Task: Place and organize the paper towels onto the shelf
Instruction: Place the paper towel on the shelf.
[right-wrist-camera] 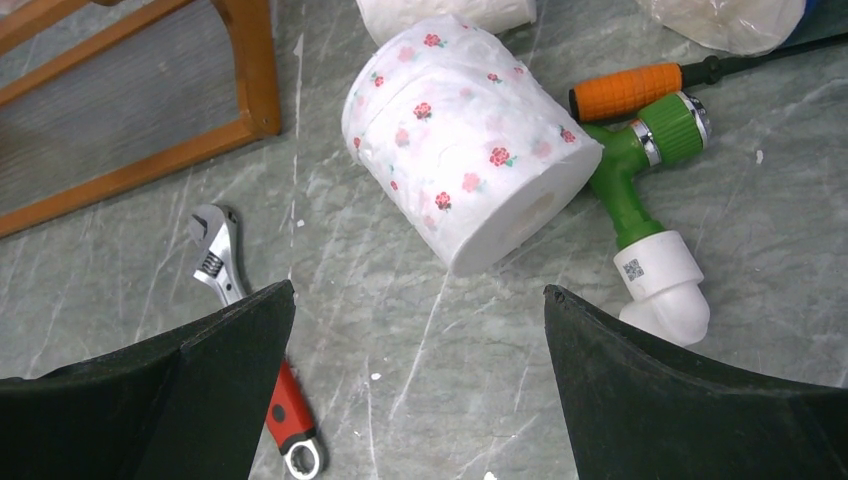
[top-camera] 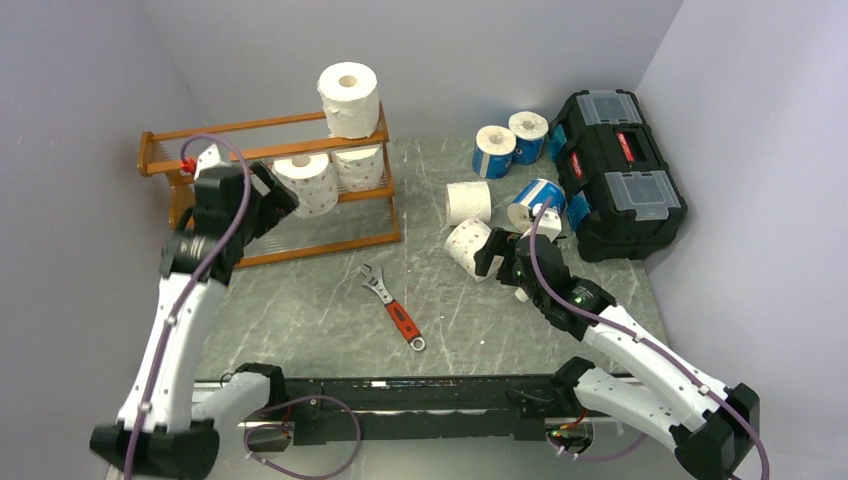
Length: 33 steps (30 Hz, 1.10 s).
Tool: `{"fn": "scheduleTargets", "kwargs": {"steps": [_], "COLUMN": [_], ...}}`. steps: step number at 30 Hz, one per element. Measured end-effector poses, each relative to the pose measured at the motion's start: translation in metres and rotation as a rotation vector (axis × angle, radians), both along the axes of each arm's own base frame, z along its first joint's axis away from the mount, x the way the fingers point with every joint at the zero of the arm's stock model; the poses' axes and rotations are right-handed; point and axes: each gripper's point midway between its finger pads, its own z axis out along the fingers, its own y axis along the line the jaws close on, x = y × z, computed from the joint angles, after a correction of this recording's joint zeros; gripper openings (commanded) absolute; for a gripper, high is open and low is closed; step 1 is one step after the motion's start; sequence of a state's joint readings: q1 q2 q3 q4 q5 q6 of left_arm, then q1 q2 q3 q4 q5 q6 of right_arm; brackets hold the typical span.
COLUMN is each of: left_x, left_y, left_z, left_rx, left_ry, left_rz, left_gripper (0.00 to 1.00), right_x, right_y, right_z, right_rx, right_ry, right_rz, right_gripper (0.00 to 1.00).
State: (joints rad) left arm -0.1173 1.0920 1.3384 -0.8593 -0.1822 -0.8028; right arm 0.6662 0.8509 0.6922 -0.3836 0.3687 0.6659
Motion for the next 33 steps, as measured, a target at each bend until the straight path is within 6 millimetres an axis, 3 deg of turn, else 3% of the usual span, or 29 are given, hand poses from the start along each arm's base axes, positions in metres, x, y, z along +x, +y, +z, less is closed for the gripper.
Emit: {"fn": "scheduleTargets", "kwargs": {"steps": [4,10,14,19,26,33], "left_x": [-0.015,-0.003,0.012,0.028,0.039,0.046], "left_y": [-0.006,-0.014,-0.017,-0.022,-0.029,-0.030], "left_z": [-0.007,-0.011,-0.022,-0.027,-0.030,-0.049], "left_rx": [0.103,0.261,0.332,0.401,0.450,0.458], "left_ry": [-0.168,-0.347,-0.363,-0.379,-0.403,-0.346], "left_rz": [-0.159,-0.311,-0.365,-0.426,-0.467,-0.482], "left_gripper": [0.99,0.97,0.92,0.99,0.99,0.99], "right_x": [-0.001,0.000,0.000,0.000,-0.001,-0.001], "right_y": [-0.001,0.000,0.000,0.000,0.000,0.000], "right_z": [-0.004,-0.008,-0.008,-0.008,-0.008,-0.007], "right_rx": [-0.007,-0.014,-0.013,-0.016,-0.020,-0.021], "right_ry": [0.008,0.019,0.019,0.018,0.015,0.014], "right_rz": [0.000,0.002,0.003,0.005,0.008,0.008], "right_gripper": [0.97,0.97,0.97,0.97,0.97,0.97]}}
